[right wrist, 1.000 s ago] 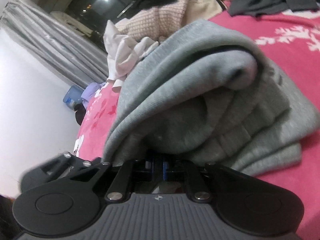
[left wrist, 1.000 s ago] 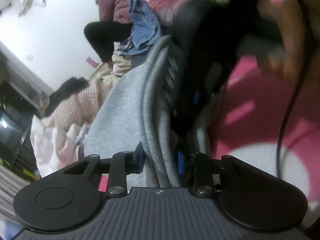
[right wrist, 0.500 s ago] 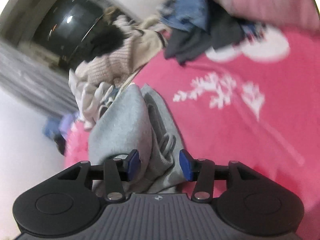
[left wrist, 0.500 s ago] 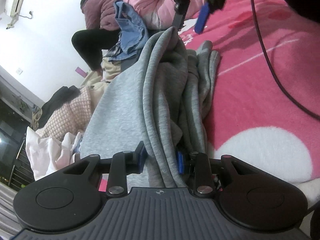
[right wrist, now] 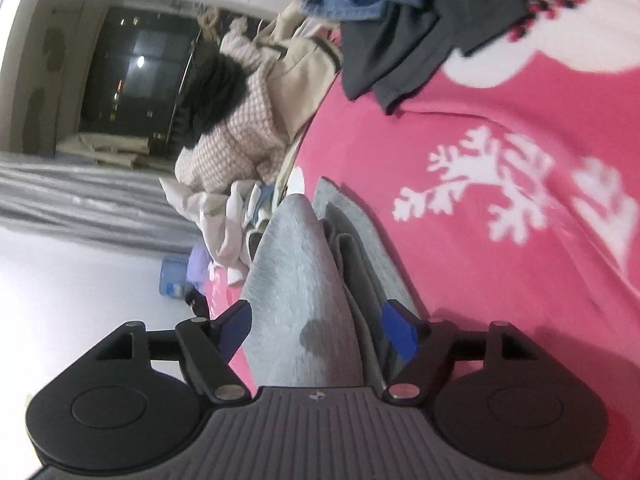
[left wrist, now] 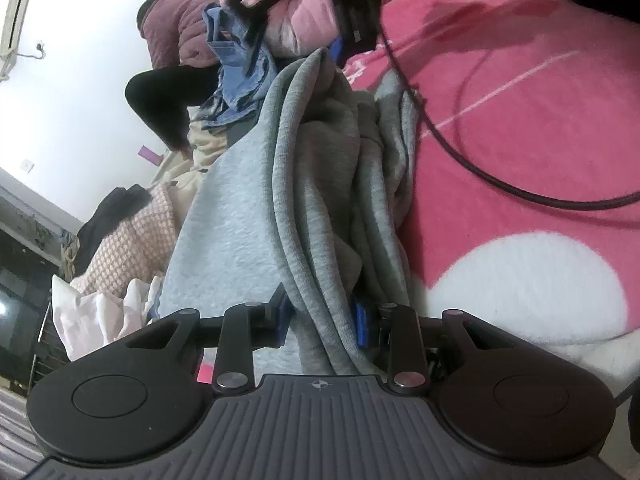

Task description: Fold clothes

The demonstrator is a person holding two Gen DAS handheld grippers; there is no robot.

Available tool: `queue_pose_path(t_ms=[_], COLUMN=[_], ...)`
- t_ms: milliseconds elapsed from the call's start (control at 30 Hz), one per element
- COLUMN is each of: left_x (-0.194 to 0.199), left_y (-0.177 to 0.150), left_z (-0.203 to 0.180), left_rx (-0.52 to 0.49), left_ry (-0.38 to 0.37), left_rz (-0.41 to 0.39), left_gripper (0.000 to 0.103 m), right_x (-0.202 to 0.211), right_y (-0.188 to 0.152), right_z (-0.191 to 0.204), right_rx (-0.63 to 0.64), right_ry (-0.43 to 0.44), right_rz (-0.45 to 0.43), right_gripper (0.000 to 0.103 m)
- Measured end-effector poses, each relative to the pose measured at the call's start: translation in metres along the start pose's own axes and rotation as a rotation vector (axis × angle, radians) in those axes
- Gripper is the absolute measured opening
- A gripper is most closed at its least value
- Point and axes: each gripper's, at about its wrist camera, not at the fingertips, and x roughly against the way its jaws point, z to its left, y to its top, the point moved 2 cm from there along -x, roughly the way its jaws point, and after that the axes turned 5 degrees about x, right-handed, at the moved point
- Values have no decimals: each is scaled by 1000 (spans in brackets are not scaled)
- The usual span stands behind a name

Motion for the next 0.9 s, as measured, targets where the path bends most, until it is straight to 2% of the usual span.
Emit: queue_pose_path(t_ms=[133,267,500,600,700,800,833,867,900], left_x=[-1,-1,-1,-1,-1,-1,-1,-1,-1], left_y=[-1,-3,-5,-6,-6,-6,-6,-6,-7], left_z=[2,1,1,1,1,2,2,3,4], left_rx=[-4,-11,-20,-26,-29,-34,-36,-35,-34], left_ry=[-1,2,1,1,1,0,-1,-2,-3], left_rz=[-1,-6,-16,-20,-23,-25,-27,-27,-28], left_gripper=[30,30,30,30,30,30,30,30,31], right_x=[-23,-44,-43,-49,-59,-70,-73,-76,-77], right_y=[13,19,1,-3,-1,0,0,-1,-3], right_z=[5,0,5,13,13,14,14,15,16], right_rx=[58,89,120,169,145,134,129,132,143], right_ry=[1,-51,-26,-54,-70,-51,-37,-29,-27], right_rz=[37,80,173,209,208,213,222,232,241], right_gripper=[79,80,87,89,91,92,91,78,58])
